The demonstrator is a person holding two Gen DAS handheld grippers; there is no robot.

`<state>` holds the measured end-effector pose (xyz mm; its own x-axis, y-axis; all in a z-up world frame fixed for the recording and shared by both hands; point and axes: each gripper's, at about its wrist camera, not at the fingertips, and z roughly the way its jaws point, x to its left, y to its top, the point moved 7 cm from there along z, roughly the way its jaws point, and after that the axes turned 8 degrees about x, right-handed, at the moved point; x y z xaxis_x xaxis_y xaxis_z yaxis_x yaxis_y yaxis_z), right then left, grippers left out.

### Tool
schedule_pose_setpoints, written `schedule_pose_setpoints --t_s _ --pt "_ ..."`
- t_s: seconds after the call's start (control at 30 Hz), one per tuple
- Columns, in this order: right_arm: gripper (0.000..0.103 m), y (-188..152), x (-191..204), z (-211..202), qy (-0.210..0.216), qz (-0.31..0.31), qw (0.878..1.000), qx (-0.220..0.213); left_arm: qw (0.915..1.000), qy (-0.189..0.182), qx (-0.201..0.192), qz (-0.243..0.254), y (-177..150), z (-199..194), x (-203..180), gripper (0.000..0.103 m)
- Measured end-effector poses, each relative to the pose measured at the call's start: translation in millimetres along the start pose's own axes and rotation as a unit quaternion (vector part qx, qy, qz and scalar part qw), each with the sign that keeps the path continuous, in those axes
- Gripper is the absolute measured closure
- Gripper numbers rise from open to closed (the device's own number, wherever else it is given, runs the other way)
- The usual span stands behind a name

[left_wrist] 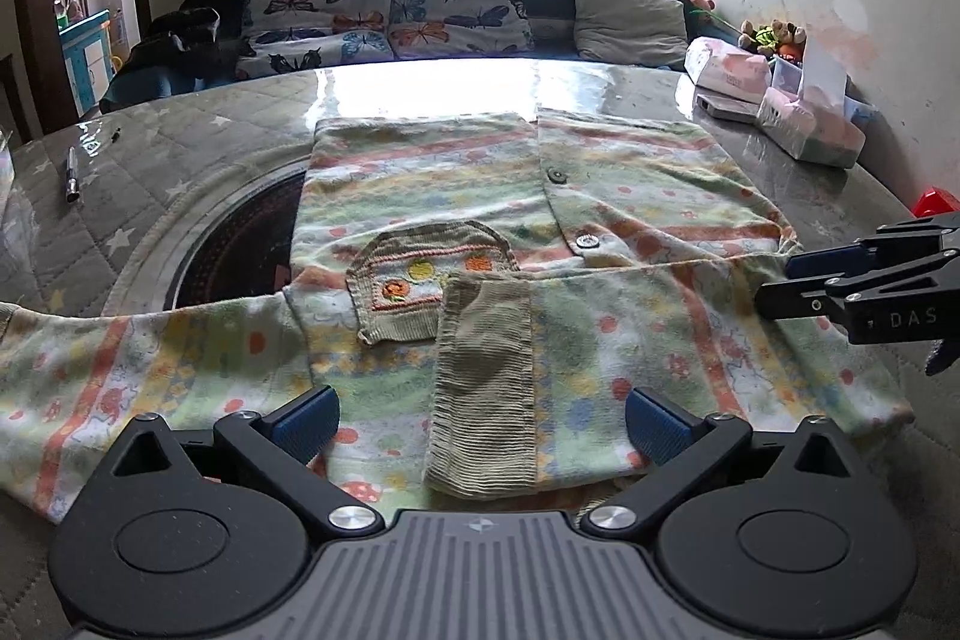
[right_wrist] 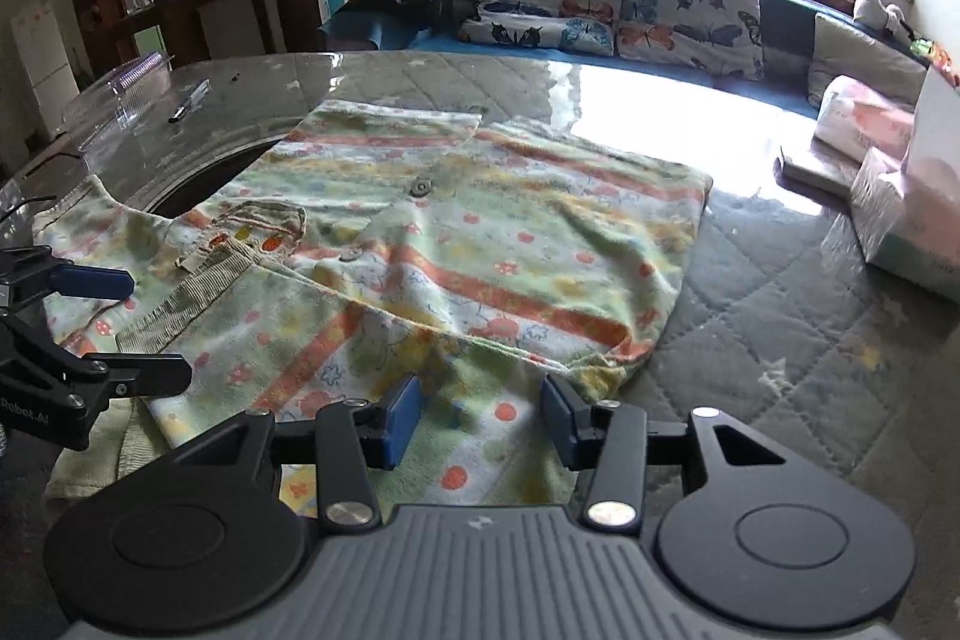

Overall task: Fold clothes
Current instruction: 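Move the left tool to the other sleeve's corduroy cuff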

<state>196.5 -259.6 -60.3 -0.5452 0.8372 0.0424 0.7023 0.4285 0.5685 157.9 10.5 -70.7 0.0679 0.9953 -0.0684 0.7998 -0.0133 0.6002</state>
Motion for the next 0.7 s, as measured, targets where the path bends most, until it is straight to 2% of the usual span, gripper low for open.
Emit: schedule_pose_setpoints --t_s 0.23,0.3,0.43,0.7 --pt "0.052 -4.5 25.7 -10.6 0.009 -0.033 0.999 -0.011 0.9998 0.006 -0.010 -0.013 -3.5 -11.1 10.2 0.000" --pt "0.047 -9.5 33.4 -9.1 0.013 -0.041 0.999 -0.007 0.9998 0.010 -0.009 -0.015 -6.3 -11.4 13.3 0.000" --pt "0.044 -17.5 49.3 -4.3 -0.004 -0.074 0.997 0.000 0.9997 0.017 -0.002 -0.019 -11.6 -8.6 18.0 0.000" --pt "0.040 -5.5 72.1 -9.4 0.009 -0.094 0.995 -0.016 0.9985 0.028 -0.021 -0.043 -12.4 -25.7 38.4 0.000"
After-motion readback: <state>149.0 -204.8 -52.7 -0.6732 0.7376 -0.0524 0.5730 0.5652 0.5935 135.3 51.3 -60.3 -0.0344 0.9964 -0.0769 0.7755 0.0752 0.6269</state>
